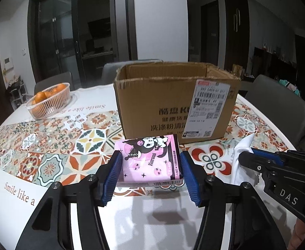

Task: Organize soft objects
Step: 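Lift the tissue pack and white cloth and carry them over the box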

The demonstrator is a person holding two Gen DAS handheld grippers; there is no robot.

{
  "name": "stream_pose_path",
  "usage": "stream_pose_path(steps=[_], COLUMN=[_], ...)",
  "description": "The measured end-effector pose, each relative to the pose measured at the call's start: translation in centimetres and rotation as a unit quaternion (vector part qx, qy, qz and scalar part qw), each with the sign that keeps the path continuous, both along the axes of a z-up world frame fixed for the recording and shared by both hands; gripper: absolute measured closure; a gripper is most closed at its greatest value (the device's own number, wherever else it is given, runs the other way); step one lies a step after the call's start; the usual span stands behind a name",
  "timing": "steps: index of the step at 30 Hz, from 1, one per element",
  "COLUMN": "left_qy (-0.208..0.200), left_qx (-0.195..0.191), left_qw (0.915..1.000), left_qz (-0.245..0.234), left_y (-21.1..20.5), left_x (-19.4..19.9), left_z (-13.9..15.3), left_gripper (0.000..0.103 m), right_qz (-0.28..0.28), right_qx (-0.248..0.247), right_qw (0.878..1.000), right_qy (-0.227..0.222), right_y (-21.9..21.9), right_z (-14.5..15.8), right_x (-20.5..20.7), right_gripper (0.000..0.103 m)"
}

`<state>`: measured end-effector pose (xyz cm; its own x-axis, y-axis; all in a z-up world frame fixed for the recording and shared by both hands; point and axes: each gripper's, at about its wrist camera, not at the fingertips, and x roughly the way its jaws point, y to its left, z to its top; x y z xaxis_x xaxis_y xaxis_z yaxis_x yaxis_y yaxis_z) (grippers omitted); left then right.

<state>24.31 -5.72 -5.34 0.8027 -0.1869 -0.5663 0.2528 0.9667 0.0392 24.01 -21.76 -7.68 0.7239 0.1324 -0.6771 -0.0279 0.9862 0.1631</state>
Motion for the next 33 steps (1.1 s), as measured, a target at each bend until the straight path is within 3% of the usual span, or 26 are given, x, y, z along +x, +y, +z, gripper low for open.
stream_pose_path(steps=[16,33], left_qy=[-0.060,-0.119], left_qx=[-0.018,-0.027], left_qw=[0.9981,0.9925], left_qz=[-0.001,-0.006], left_y=[0.5,-0.1], left_x=[-3.0,-1.3], left_z=[4.4,8.3], left_gripper=[0.047,0.047], right_qz=[0.006,0.008], right_qx=[0.003,-0.002], right_qw=[0.998,0.992], right_qy=[-0.060,-0.126], right_y=[-0.1,-0.5], right_z=[4.4,8.7], right_x=[-2.6,-1.1], right_gripper=[0.090,0.090])
